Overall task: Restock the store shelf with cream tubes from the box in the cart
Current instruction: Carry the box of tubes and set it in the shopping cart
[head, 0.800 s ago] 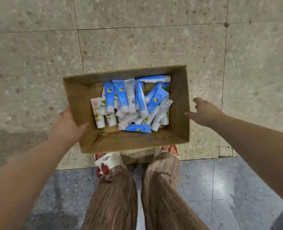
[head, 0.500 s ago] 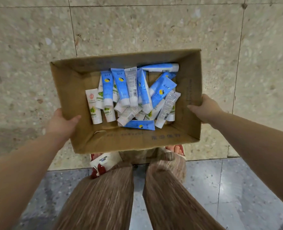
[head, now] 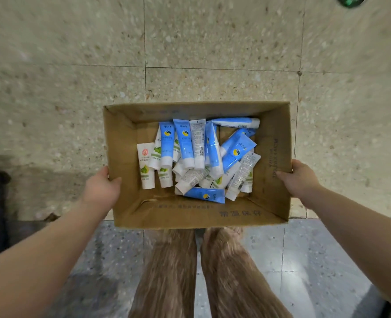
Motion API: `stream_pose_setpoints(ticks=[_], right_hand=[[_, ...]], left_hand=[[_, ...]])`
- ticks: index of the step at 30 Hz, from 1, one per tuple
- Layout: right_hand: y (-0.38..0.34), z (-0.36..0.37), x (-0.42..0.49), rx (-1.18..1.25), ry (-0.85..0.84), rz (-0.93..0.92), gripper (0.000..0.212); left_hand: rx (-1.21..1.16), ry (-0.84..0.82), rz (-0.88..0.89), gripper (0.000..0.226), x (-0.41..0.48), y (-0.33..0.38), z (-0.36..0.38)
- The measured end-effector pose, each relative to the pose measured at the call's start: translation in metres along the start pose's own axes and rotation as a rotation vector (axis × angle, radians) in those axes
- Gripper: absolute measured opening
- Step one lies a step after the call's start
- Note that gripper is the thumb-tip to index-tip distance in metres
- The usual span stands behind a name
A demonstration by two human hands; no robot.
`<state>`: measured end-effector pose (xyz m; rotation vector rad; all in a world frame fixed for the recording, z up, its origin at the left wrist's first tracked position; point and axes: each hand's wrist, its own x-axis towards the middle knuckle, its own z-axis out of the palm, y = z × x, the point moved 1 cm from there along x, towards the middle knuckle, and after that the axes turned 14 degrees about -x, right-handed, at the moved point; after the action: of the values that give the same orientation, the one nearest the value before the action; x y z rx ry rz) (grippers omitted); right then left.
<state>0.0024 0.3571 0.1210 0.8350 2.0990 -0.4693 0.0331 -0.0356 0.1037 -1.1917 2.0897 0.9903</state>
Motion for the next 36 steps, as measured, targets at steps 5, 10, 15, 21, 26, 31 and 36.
stream_pose_setpoints(ticks=[5, 10, 15, 21, 26, 31, 36], right_hand=[[-0.017, -0.070, -0.104, -0.008, -0.001, -0.037, 0.035], [-0.041, -0.138, -0.205, -0.051, 0.043, -0.104, 0.032], [-0.069, -0.195, -0.286, -0.052, 0.070, -0.225, 0.029], [-0.107, -0.238, -0.342, -0.133, 0.093, -0.427, 0.025], [-0.139, -0.264, -0.367, -0.245, 0.086, -0.626, 0.011], [-0.159, -0.278, -0.404, -0.414, 0.066, -0.835, 0.005], [-0.171, -0.269, -0.462, -0.563, 0.051, -1.033, 0.012]], left_hand=[[-0.046, 0.023, 0.045, 0.023, -0.087, 0.030, -0.080], [-0.069, 0.050, 0.093, 0.026, -0.170, 0.051, -0.161], [-0.129, 0.142, 0.116, 0.018, -0.243, 0.061, -0.230], [-0.240, 0.315, 0.092, 0.022, -0.312, 0.054, -0.280], [-0.419, 0.483, -0.001, 0.027, -0.372, 0.038, -0.287], [-0.572, 0.657, -0.093, 0.010, -0.446, 0.008, -0.273], [-0.719, 0.789, -0.190, 0.023, -0.534, -0.037, -0.259]])
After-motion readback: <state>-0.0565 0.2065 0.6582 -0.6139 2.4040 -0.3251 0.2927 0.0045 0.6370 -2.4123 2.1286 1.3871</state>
